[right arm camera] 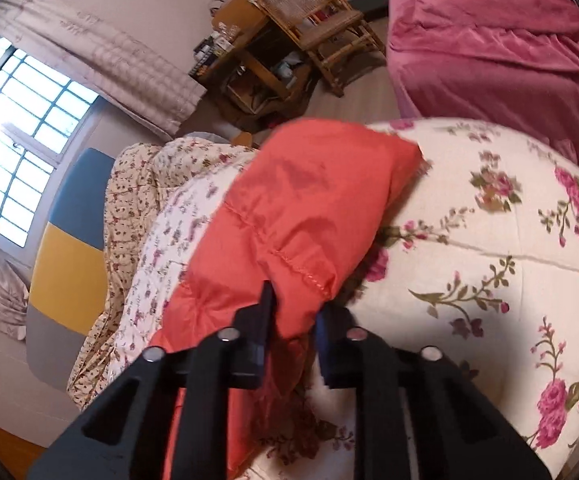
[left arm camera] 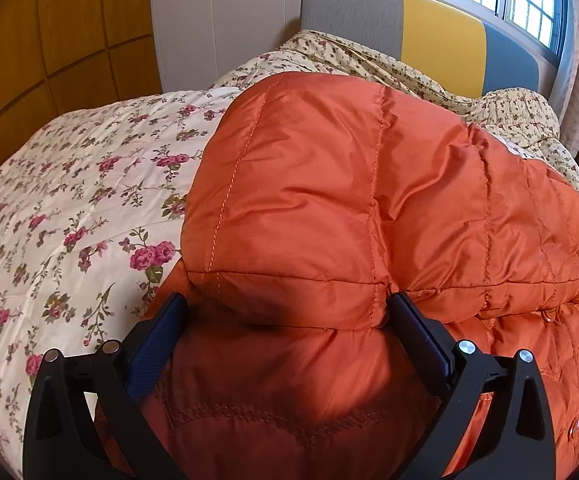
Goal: Fold large clothes
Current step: 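Grasp the other sleeve cuff with the right gripper and lift it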
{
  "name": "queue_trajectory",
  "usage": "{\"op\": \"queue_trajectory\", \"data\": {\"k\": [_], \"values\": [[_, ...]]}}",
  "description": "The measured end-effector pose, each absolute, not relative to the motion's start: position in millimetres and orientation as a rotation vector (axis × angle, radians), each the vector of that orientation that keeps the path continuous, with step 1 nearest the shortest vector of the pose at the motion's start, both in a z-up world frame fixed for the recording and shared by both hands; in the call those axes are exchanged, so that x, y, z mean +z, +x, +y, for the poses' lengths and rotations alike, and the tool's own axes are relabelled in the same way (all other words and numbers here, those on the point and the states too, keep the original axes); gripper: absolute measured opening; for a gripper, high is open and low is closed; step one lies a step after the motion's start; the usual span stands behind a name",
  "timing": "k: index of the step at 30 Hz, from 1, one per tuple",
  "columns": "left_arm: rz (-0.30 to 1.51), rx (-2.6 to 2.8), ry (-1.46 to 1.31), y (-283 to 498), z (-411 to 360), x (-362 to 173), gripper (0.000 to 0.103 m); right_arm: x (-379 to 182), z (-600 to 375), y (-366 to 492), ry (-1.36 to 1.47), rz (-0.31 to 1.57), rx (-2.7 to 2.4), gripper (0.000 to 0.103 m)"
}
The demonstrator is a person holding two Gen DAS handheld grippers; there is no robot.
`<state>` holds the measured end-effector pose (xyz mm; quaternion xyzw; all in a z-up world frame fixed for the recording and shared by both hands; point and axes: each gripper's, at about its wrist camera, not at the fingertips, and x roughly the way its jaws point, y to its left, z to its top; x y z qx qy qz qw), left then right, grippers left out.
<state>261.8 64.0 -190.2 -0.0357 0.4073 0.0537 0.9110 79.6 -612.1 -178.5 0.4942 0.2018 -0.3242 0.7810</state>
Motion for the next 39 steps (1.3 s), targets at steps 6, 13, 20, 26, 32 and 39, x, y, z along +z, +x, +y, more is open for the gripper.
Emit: {"op": "queue_trajectory", "data": {"k": [6, 13, 20, 26, 32, 39], "values": [[0.840, 0.110, -0.075, 262.1, 64.5, -190.4, 0.100, -135.7, -563.0, 93.3, 0.817, 0.399, -0.629, 0.007], [0.840, 0.111, -0.078, 260.6, 62.3, -191.6, 0.100, -99.1, -468.4, 125.2, 0.478, 0.388, -0.474, 0.007], [0.840, 0.108, -0.084, 260.6, 60.8, -192.9, 0.100, -87.7, -372.9, 153.9, 0.260, 0.380, -0.323, 0.006], [0.841, 0.104, -0.089, 261.6, 63.0, -193.7, 0.100, -86.4, -289.3, 172.8, 0.070, 0.372, -0.132, 0.006], [0.841, 0.104, -0.092, 260.7, 62.5, -194.3, 0.100, -104.0, -217.1, 182.8, -0.073, 0.367, 0.030, 0.006], [0.841, 0.102, -0.095, 260.2, 62.3, -194.6, 0.100, -130.6, -142.7, 190.4, -0.296, 0.369, 0.235, 0.006]]}}
